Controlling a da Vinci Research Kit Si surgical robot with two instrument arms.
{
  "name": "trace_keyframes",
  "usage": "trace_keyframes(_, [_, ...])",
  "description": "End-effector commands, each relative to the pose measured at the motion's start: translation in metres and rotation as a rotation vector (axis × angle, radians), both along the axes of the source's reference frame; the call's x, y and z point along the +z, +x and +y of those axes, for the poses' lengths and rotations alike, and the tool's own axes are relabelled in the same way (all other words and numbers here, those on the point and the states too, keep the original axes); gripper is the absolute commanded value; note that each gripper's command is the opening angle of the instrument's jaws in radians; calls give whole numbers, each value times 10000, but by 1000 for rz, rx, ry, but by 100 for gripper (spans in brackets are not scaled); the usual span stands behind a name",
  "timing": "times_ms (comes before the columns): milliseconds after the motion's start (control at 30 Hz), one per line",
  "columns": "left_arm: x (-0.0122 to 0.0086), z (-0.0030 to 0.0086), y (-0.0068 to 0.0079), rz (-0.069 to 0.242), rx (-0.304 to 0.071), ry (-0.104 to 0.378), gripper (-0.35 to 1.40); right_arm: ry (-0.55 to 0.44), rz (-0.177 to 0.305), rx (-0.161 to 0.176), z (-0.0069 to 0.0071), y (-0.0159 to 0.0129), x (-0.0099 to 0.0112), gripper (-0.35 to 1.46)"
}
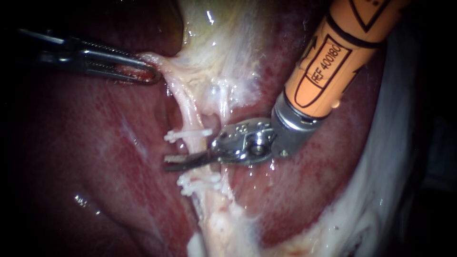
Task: Go to the cutting position left tube
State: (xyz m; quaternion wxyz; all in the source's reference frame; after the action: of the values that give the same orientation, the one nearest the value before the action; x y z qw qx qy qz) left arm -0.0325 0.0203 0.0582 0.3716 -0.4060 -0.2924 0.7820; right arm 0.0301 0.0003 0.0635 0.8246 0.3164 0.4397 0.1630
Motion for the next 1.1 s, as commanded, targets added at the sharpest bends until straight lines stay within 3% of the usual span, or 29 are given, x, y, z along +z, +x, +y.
trace_keyframes(33, [0, 0, 0, 0, 1, 0, -35, 1, 2, -3, 0, 0, -1, 24])
trace_keyframes(67, [0, 0, 0, 0, 1, 0, -35, 1, 2, -3, -1, 0, -1, 36])
trace_keyframes(167, [0, 0, 0, 0, 1, 0, -35, 1, 4, -6, -3, -1, -4, 95])
trace_keyframes(267, [1, 0, 0, 0, 1, 0, -35, 2, 12, -7, -7, -5, -9, 124])
trace_keyframes(467, [2, 1, 2, -1, 1, 0, -35, 6, 44, -2, -13, -19, -20, 140])
trace_keyframes(767, [3, 2, 3, -1, 2, 0, -35, 12, 58, -18, -14, -62, -31, 142])
trace_keyframes(1100, [3, 1, 4, -1, 2, 0, -35, 40, 46, -4, -2, -92, -4, 142])
